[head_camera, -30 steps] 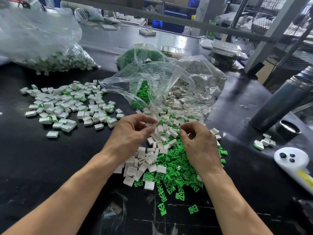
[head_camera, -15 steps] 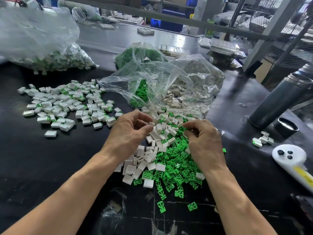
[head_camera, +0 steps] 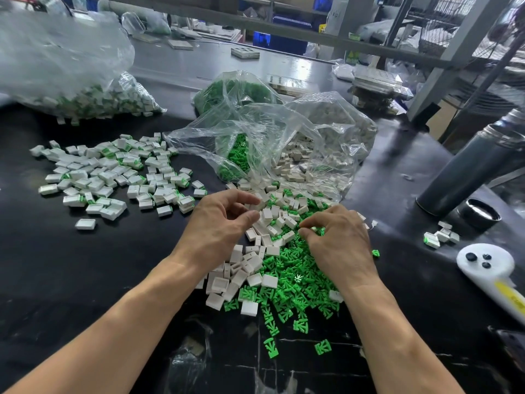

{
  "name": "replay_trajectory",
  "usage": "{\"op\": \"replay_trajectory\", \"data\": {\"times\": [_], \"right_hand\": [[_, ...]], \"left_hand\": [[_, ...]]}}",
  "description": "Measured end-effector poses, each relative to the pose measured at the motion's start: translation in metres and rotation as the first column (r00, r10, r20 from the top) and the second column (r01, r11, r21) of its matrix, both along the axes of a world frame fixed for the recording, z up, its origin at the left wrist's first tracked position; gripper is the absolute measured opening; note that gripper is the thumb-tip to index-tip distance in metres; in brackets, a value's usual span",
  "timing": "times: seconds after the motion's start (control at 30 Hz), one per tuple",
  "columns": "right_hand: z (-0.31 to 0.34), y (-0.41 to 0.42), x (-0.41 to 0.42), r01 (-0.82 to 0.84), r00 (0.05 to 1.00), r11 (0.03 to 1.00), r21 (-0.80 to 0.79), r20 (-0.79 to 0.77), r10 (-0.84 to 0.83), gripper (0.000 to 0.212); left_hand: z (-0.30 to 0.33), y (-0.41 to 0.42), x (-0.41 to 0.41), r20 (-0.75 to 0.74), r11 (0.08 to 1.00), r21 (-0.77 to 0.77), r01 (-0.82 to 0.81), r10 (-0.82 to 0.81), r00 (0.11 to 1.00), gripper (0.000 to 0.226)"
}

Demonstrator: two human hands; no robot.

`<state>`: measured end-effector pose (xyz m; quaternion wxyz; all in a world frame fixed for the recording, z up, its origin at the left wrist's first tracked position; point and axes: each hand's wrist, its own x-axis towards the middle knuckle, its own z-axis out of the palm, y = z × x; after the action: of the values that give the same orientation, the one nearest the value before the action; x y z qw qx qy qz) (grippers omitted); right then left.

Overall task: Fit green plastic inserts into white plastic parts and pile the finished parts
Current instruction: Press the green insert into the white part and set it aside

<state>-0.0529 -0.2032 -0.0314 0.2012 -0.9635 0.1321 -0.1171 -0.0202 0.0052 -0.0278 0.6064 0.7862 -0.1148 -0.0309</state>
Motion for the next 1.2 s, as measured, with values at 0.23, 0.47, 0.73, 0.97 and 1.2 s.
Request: {"op": "replay_trajectory", "data": {"times": [0.23, 0.47, 0.73, 0.97, 1.2], "right_hand": [[0.001, 0.008, 0.004, 0.013, 0.996, 0.999, -0.041, -0.088, -0.017, 0.017], [-0.001, 0.007, 0.001, -0.029, 0.999, 0.999, -0.043, -0.042, 0.028, 0.005], [-0.001, 0.006, -0.002, -0.109, 0.983, 0.962, 0.249, 0.168, 0.068, 0.008], [-0.003, 0.013, -0.004, -0.278, 0.942, 0.711, 0.646, 0.329, 0.070, 0.013], [-0.005, 0.021, -0.006, -0.325, 0.933, 0.581, 0.746, 0.355, 0.066, 0.007]], "left_hand": [[0.001, -0.002, -0.001, 0.004, 1.000, 0.024, 0.011, -0.011, 1.000, 0.024], [0.001, -0.003, -0.001, 0.057, 0.998, 0.059, -0.010, 0.007, 0.998, 0.026], [0.000, -0.003, -0.001, 0.047, 0.999, 0.038, -0.024, 0.022, 0.999, 0.025], [0.005, -0.010, -0.005, 0.017, 0.997, -0.061, 0.050, -0.049, 0.999, 0.018], [0.006, -0.013, -0.008, 0.027, 0.990, -0.062, 0.123, -0.122, 0.992, 0.017]]}}
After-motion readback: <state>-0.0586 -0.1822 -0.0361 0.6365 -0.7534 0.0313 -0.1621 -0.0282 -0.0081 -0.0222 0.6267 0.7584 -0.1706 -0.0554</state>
